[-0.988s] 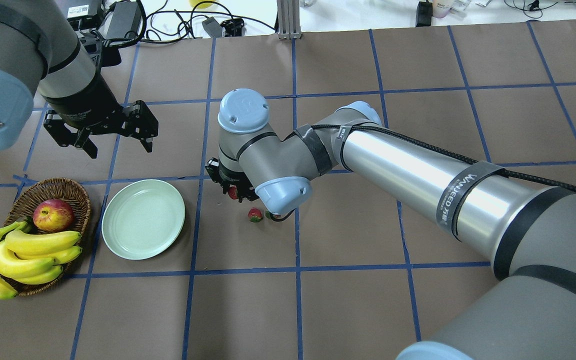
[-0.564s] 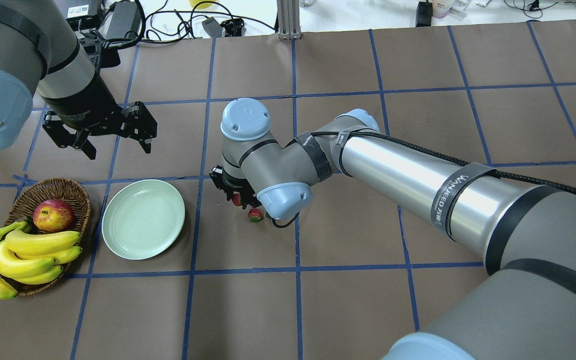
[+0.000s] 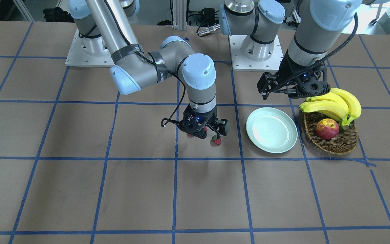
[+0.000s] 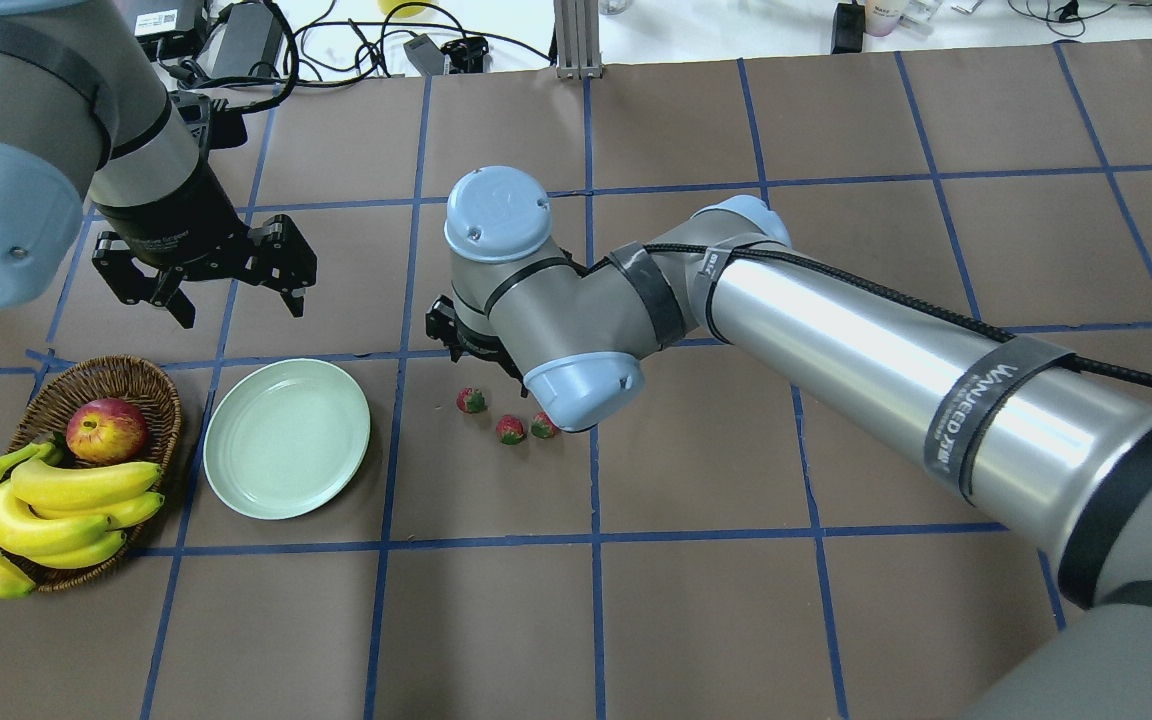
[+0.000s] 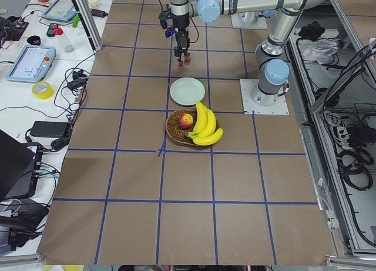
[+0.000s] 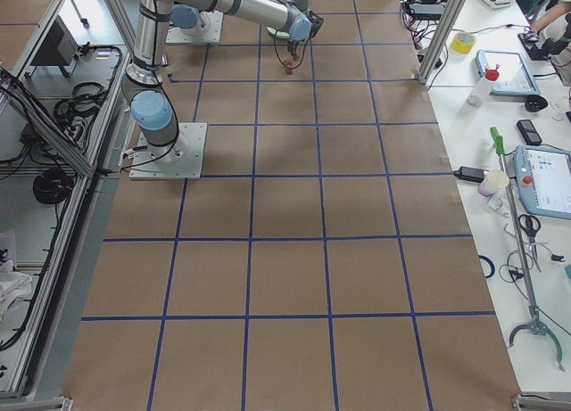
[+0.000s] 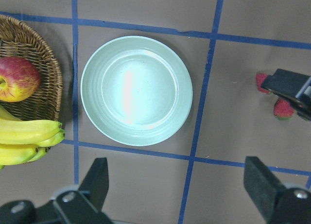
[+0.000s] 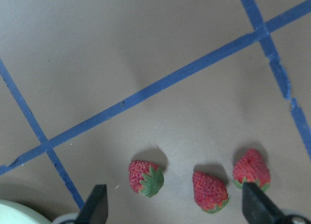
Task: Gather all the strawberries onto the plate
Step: 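Carry the strawberry next to the other two and release it, then raise the right arm away while the left arm reaches toward the strawberries, then grasp the strawberry nearest the plate with the left gripper and lift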
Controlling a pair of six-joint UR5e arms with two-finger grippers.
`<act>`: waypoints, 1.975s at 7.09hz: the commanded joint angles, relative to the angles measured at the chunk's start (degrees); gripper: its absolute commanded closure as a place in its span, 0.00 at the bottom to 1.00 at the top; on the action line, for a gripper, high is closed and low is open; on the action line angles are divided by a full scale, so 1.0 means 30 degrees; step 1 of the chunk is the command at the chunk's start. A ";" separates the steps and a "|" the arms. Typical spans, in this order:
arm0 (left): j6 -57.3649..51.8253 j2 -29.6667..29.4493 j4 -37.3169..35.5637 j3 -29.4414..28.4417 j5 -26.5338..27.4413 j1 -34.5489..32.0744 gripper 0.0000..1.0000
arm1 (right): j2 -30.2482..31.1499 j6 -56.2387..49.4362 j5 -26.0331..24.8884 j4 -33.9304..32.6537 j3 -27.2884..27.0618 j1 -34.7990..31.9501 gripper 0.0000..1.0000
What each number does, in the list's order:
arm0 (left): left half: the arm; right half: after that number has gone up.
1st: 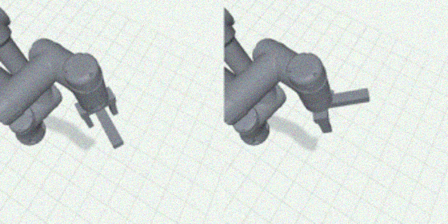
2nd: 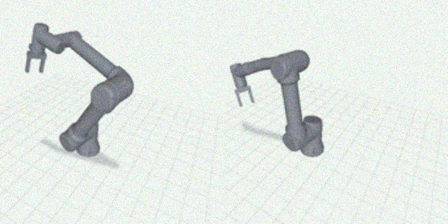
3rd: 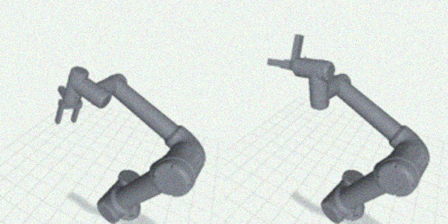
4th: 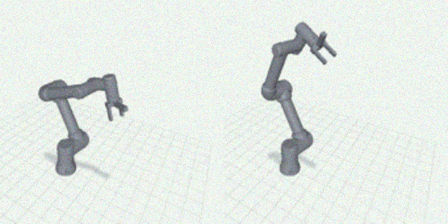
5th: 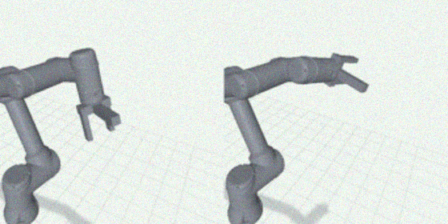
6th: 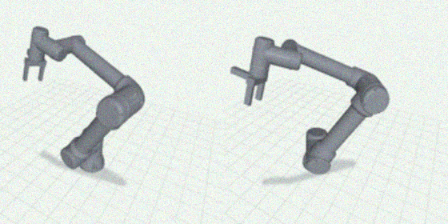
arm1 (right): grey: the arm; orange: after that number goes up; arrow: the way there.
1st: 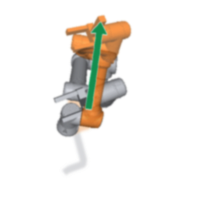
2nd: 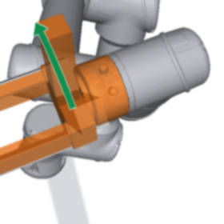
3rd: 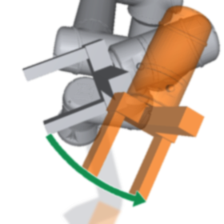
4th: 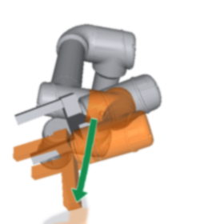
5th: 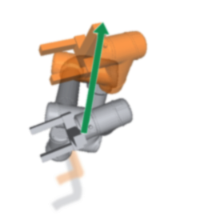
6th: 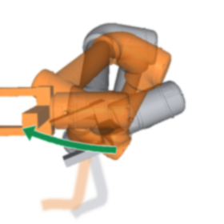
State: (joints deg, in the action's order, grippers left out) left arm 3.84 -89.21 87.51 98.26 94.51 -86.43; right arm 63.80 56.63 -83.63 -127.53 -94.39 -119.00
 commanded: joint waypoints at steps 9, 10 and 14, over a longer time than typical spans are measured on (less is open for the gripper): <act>0.9380 -0.5148 -0.8939 0.2897 -0.2382 -0.3415 0.00 | 0.8084 -2.1012 -0.0771 1.2654 0.4157 0.9195 0.00; 0.9849 -0.5707 -0.9535 0.3134 -0.2382 -0.3475 0.00 | 0.8814 -2.2699 -0.0775 1.2626 0.4274 0.9225 0.00; 1.0029 -0.7555 -1.0712 0.3457 -0.2411 -0.3886 0.00 | 0.8646 -2.2951 -0.0687 1.2859 0.4040 0.9753 0.00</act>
State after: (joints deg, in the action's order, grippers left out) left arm 33.79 -110.44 55.81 108.20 87.33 -97.98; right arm 89.77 -12.25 -85.72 -89.33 -82.23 -90.00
